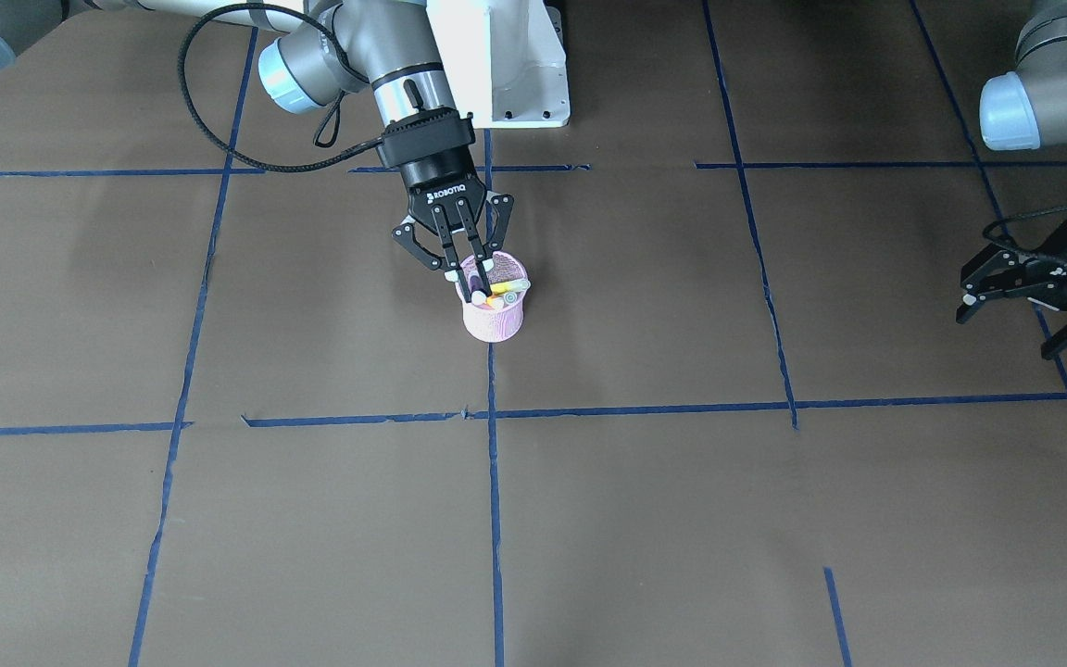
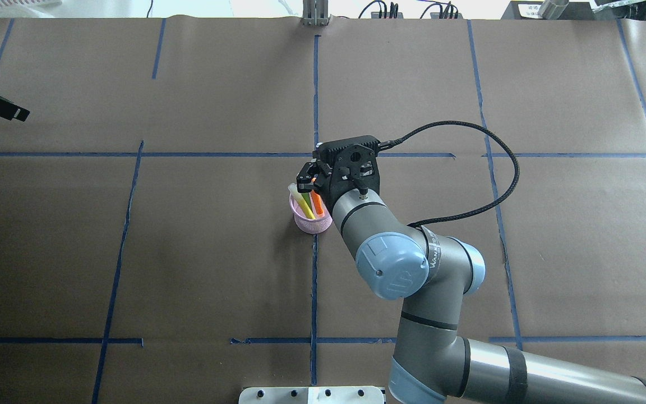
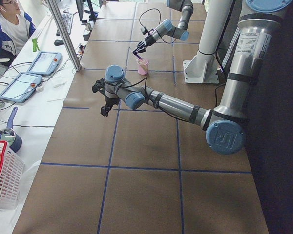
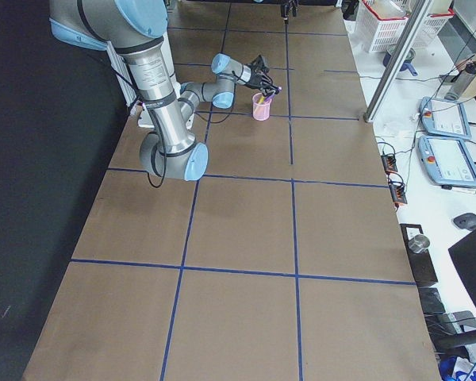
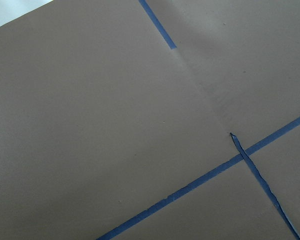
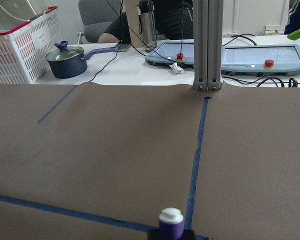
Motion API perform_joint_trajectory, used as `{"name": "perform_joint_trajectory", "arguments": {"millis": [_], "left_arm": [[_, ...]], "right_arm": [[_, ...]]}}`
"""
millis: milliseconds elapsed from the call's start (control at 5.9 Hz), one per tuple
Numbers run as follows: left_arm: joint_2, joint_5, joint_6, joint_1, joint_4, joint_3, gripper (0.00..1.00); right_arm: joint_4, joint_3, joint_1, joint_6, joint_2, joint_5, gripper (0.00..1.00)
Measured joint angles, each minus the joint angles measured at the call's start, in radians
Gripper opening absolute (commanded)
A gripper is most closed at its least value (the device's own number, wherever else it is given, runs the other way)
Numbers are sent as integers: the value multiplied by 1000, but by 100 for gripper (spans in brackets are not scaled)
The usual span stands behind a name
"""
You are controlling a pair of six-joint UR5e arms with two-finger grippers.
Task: Collect pens into pen holder
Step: 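Carry the purple marker over the cup and lower it in, then open the right gripper and raise it away from the cup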
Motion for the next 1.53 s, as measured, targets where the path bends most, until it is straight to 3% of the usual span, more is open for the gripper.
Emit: {"name": "perform_joint_trajectory", "arguments": {"millis": [170,509,848,1187,1526], "left_arm": [[0,0,-1,0,1,0,100],[-1,0,-4,2,3,0,100],[4,-4,-7,-15,20,8,100],[30,-3,-10,-106,94,30,100],[60,-4,1,-207,132,112,100]], "right_arm": [[19,-14,-16,0,-5,-11,99],[29,-1,-28,2,-9,-31,100],[4,80,19,6,-16,108,100],[-224,192,167,17,-68,387,100],[-588,303,422,-55,-155,791,100]]}}
